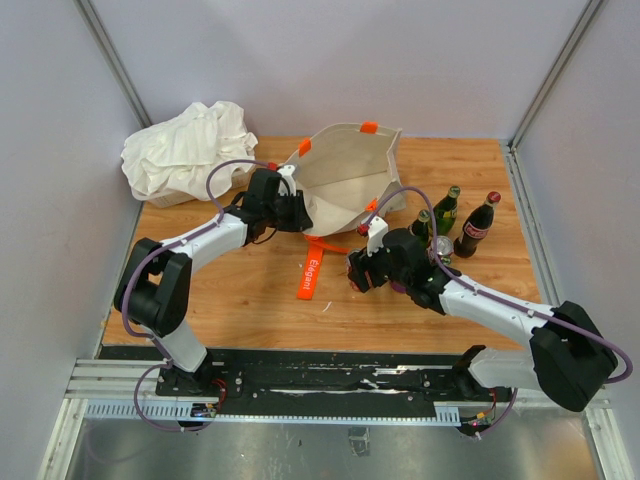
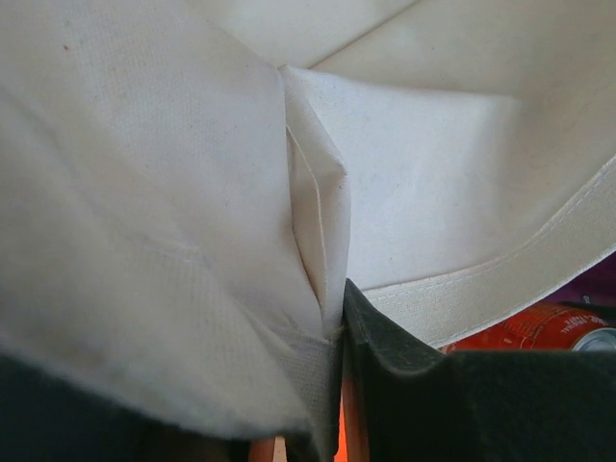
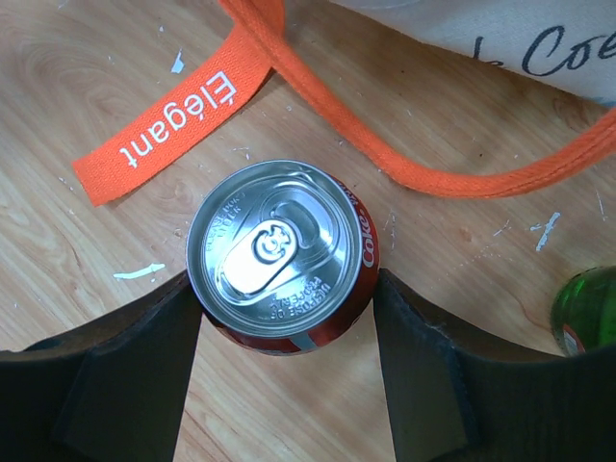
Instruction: Take the beverage out of the canvas bag
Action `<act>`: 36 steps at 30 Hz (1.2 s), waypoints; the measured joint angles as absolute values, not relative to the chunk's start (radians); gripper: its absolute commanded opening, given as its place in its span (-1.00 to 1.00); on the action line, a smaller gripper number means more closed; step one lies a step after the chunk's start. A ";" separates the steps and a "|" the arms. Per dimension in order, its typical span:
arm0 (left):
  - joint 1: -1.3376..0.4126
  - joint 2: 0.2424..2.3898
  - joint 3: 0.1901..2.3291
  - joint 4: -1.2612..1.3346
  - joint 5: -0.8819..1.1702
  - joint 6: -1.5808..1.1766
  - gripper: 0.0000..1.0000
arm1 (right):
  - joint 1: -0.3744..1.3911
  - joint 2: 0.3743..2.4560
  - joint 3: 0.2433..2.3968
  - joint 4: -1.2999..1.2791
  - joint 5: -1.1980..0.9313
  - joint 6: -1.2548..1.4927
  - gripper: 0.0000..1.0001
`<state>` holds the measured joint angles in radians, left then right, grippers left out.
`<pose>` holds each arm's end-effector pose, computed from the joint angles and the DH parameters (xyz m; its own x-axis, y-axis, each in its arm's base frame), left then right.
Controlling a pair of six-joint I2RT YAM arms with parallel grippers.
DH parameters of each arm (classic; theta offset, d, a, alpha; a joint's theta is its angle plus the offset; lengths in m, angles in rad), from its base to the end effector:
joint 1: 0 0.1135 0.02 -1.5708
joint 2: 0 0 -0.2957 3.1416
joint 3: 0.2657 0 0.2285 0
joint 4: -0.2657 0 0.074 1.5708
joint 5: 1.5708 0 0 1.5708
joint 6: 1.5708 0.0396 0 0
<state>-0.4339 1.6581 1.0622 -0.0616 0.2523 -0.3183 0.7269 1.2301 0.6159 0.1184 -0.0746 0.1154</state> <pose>0.3142 -0.1565 0.2653 -0.7102 -0.0049 -0.7040 0.3834 0.8360 -0.3926 0.1742 0.1589 0.2602 -0.4351 -0.2333 -0.8697 -0.6660 0.7333 0.1365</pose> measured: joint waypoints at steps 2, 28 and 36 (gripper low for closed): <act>-0.434 1.658 1.062 -0.062 0.254 -0.318 -0.23 | 0.727 1.234 0.609 0.138 -0.058 0.121 -0.54; -0.434 1.557 1.053 -0.101 0.255 -0.315 0.99 | 0.804 1.131 0.777 -0.013 0.025 0.059 0.97; -0.434 1.475 1.046 -0.138 0.229 -0.315 0.99 | 0.818 1.076 0.897 -0.074 0.154 0.023 0.97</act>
<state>-0.4339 1.4754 1.0462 -0.1379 0.2295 -0.3149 0.8181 1.0763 0.8970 -0.0738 0.1535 0.0227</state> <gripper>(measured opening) 0.993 0.986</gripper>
